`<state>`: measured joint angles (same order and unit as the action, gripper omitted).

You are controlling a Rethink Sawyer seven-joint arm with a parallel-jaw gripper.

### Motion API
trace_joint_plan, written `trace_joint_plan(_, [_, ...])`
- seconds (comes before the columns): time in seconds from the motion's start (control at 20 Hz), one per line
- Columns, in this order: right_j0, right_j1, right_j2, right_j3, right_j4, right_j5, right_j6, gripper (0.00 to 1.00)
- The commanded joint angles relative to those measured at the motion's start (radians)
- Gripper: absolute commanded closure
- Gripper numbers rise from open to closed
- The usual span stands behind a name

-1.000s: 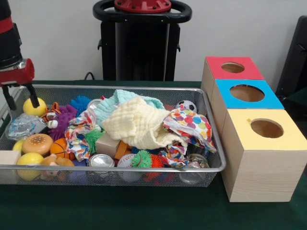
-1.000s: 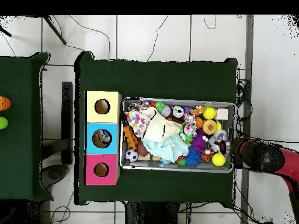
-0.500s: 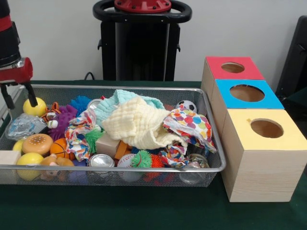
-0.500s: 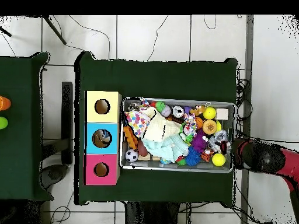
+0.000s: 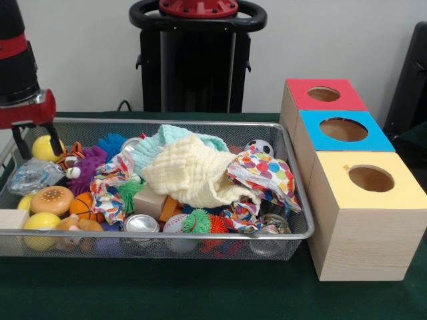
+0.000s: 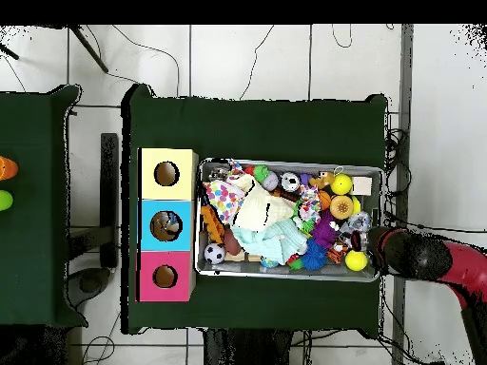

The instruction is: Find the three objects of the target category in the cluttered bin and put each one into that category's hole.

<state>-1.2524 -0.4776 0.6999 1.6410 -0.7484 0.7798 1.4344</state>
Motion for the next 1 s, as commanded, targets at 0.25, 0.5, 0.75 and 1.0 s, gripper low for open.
trace_joint_plan(0.25, [0.018,0.074,-0.027,-0.046,-0.046,-0.004,-0.154,0.0])
trace_joint_plan(0.5, [0.024,0.055,-0.02,-0.065,-0.019,0.049,-0.165,0.0])
trace_joint_plan(0.75, [0.044,0.068,-0.022,-0.123,0.007,0.123,-0.184,0.0])
trace_joint_plan(1.0, [0.058,0.049,-0.014,-0.16,0.044,0.206,-0.206,0.0])
